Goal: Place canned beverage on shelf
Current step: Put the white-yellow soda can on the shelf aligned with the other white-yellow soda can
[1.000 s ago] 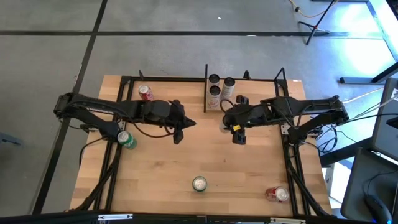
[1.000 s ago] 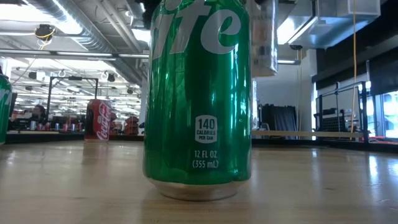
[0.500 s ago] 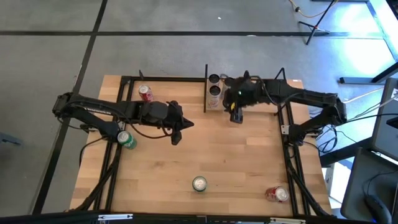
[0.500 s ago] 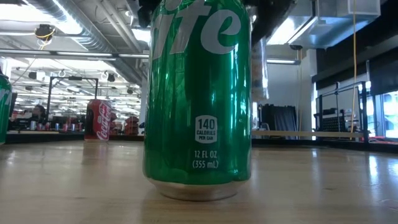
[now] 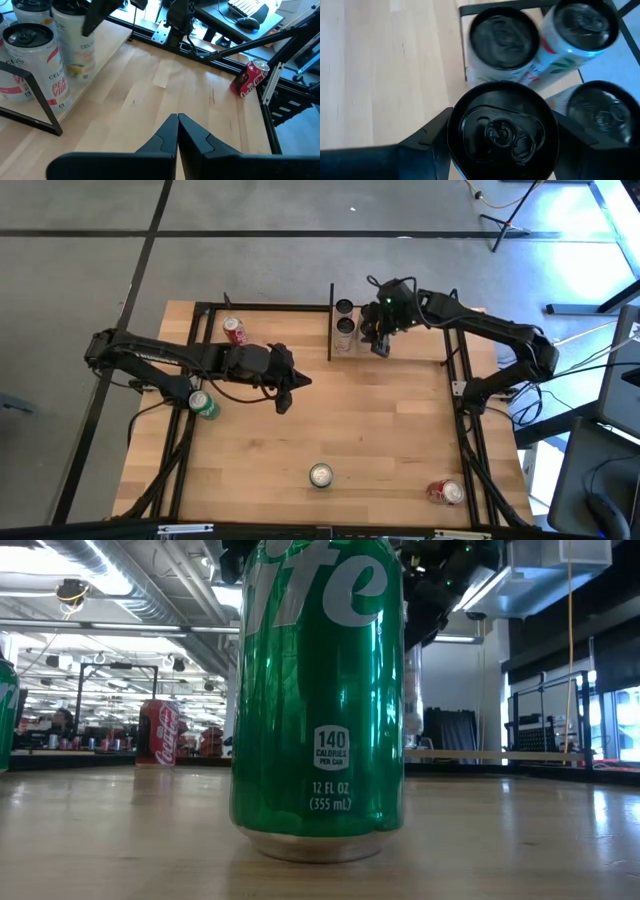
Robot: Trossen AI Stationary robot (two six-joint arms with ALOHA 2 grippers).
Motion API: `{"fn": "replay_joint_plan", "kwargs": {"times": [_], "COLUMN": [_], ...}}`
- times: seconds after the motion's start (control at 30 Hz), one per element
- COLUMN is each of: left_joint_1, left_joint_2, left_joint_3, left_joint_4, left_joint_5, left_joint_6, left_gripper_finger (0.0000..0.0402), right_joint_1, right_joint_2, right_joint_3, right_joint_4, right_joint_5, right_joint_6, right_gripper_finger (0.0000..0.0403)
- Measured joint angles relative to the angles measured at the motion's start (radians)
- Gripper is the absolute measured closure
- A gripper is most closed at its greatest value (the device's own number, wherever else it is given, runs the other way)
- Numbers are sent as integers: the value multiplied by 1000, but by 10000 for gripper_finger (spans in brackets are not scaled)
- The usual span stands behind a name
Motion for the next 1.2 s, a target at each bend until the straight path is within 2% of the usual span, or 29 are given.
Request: {"fn": "replay_joint_plan", "kwargs": {"times": [0.33,0.53,0.93,1.2], "left_joint_1": [4,13,13,13], "left_joint_2": [0,0,0,0], "left_joint_3": [0,0,0,0], "left_joint_4": [0,0,1,1], "left_joint_5": [-3,-3,-3,-3], "left_joint_6": [0,-2,-4,-5], "left_gripper_finger": [397,397,397,397], "right_joint_1": [-20,-20,-20,-20], "right_joint_2": [0,0,0,0], "right_joint_3": [-69,-84,-85,-16], "right_joint_4": [73,82,96,19], "right_joint_5": [-16,12,13,85], "right_joint_6": [-22,-22,-52,-60], "right_gripper_finger": [174,172,105,104]}}
